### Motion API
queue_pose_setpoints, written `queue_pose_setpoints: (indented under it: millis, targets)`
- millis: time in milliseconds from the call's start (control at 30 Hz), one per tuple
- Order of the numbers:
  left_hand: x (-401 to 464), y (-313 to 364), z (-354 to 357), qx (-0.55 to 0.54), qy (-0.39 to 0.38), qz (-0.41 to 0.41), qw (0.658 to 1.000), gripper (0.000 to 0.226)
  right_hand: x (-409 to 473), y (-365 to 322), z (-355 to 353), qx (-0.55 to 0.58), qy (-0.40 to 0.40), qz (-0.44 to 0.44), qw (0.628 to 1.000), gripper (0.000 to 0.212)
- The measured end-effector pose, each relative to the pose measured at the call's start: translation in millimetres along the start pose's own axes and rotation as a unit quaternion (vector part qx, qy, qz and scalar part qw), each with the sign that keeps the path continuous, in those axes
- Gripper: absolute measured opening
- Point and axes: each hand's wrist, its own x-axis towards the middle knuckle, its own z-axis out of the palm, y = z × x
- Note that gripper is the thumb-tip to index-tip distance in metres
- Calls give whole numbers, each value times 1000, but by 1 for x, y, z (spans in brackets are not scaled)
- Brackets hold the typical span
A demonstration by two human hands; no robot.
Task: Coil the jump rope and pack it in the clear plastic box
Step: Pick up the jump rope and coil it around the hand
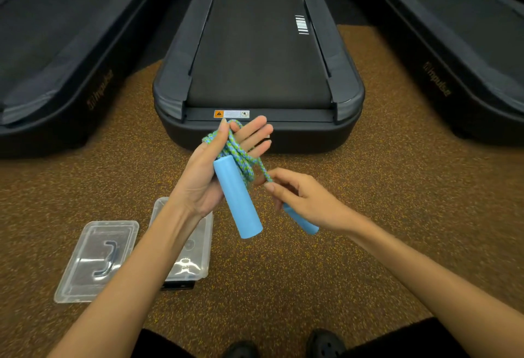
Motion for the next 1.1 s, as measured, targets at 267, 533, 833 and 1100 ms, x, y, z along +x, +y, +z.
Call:
queue_pose_setpoints:
  millis: [267, 533, 833, 1100]
  targets:
    - [2, 0, -6, 60, 37, 36, 997, 25, -5, -19, 5, -103, -58, -42, 992, 26]
    - [-3, -8, -8, 212, 45, 13, 976, 39, -10, -27, -14, -173, -44, -47, 983, 19]
    - [-8, -15, -7, 364, 8, -115, 924, 24, -10, -31, -29, -151, 32, -72, 985, 13]
    - [-13, -12, 0, 335, -69, -211, 916, 31, -7, -15, -30, 79, 76, -5, 994, 26]
